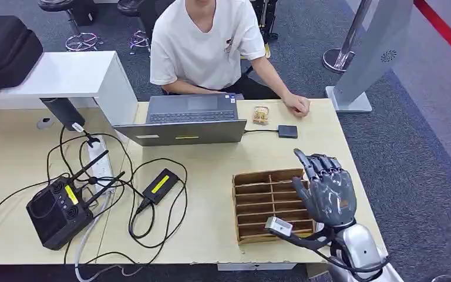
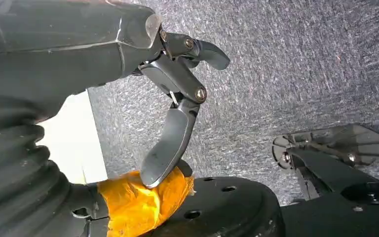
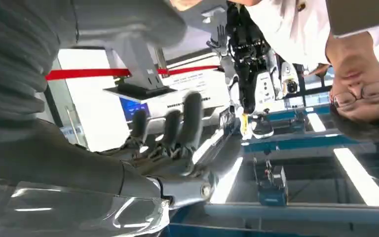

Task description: Pass the card to the sensor for recognition and then transmit it.

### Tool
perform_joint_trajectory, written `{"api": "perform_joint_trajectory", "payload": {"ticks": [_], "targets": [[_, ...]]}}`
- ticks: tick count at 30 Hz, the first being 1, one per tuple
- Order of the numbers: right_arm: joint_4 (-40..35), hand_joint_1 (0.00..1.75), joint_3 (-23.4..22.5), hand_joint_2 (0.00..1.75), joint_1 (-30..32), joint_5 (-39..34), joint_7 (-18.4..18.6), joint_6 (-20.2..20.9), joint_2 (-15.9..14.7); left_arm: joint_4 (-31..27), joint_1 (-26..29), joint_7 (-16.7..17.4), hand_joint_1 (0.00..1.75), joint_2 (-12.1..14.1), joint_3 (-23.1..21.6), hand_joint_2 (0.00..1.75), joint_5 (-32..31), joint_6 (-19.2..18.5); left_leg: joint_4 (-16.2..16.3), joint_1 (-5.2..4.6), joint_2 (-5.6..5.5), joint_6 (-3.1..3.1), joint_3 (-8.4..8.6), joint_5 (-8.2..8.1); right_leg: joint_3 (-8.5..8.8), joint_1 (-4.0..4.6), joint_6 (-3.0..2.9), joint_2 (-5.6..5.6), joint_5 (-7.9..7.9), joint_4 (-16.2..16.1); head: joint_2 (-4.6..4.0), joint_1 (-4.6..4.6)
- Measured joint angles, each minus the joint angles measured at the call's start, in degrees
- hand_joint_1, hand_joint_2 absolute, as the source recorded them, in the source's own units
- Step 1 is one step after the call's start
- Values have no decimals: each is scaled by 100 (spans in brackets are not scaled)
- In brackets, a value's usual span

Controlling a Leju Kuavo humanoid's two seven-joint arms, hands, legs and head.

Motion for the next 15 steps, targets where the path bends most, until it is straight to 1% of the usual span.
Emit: {"api": "perform_joint_trajectory", "payload": {"ticks": [9, 15], "targets": [[-37, 0, -13, 175, 107, 129, 37, 11, 11, 0, 0, 7, 0, -4, -48, 175, -13, 13, 0, -1, 0, 0, 0, 0, 1, 0, 0, 0, 0, -1, 0, 0], [314, 0, -24, 175, -4, 284, 59, 55, 26, 0, -1, 7, 0, -4, -103, 175, -35, 11, 0, 0, 0, 0, 0, 0, 1, 0, 0, 0, 0, 0, 0, 0]]}}
